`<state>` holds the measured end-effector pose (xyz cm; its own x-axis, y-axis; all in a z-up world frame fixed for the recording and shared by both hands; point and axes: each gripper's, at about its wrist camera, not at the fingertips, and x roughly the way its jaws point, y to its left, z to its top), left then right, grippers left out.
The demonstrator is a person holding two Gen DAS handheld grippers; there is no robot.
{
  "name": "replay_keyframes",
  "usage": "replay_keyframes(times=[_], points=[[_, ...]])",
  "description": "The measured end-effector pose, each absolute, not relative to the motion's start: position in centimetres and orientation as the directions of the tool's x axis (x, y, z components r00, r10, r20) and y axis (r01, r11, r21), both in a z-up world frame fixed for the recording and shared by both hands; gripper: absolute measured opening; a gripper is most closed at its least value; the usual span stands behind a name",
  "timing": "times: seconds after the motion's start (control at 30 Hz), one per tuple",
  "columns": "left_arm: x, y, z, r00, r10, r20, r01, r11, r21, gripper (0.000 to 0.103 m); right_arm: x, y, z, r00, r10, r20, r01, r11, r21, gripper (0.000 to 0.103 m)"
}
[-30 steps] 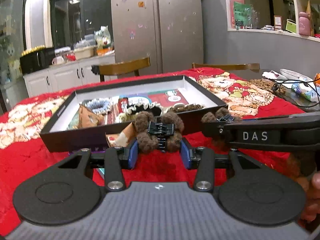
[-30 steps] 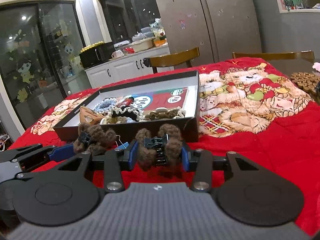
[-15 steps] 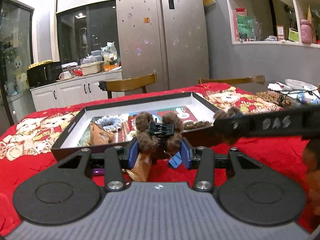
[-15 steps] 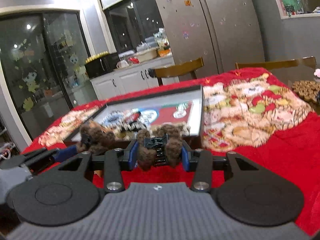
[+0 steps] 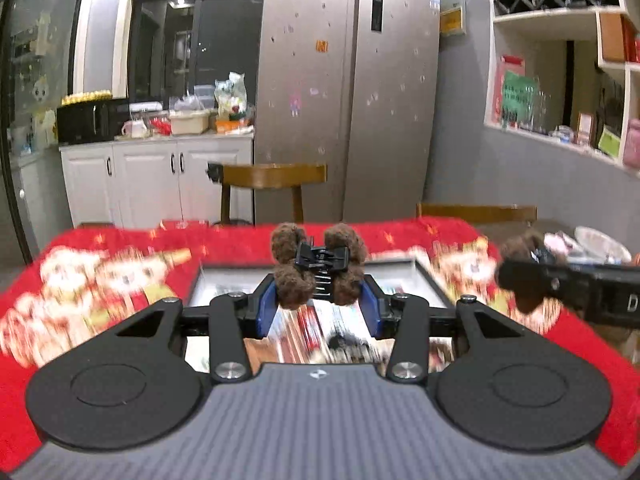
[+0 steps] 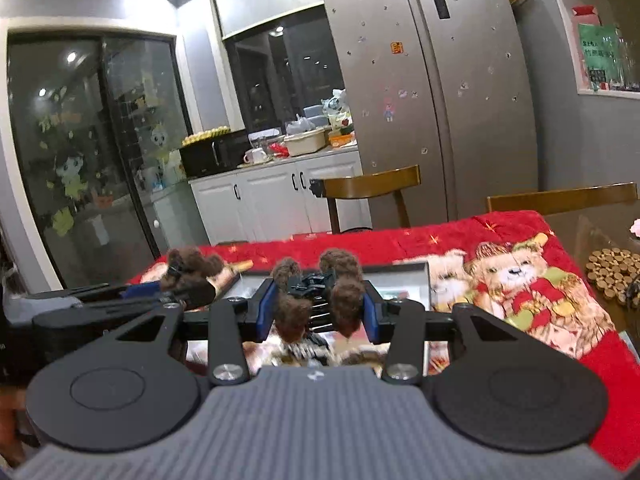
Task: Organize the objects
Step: 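Carry pom-pom clip over box with left tool while right carries its clip inside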
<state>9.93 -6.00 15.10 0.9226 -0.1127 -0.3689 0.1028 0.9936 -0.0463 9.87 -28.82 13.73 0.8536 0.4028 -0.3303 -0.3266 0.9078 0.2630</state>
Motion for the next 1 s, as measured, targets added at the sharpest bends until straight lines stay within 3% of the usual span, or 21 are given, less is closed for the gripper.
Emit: replay_keyframes(times=[0.2, 0.47, 0.8, 1.0], points=[[12.9, -4.1, 19.8, 0.919, -0.130, -0.372, 0.107, 0.991, -0.082, 0.049, 13.1, -28.3, 16.4, 0.845, 0.423, -0.328, -0.310, 0.886, 0.343, 0.047], [17.8, -4.2, 21.0, 0.915, -0.205, -0.349, 0.144, 0.971, -0.192, 0.049, 19.3, -29.1, 15.1, 0.837, 0.400, -0.374, -0.220, 0.871, 0.439, 0.048], [25.1, -7.1, 14.3, 0.873, -0.222, -0.435, 0.145, 0.968, -0.204, 0.049, 26.0, -29.6, 8.7, 0.799, 0.348, -0.490, -0.106, 0.884, 0.455, 0.048], [27.8, -7.7, 9.7, 0.802, -0.234, -0.550, 0.150, 0.970, -0.194, 0.049, 27.9, -28.3, 5.2, 0.756, 0.310, -0.577, -0.087, 0.921, 0.380, 0.048]])
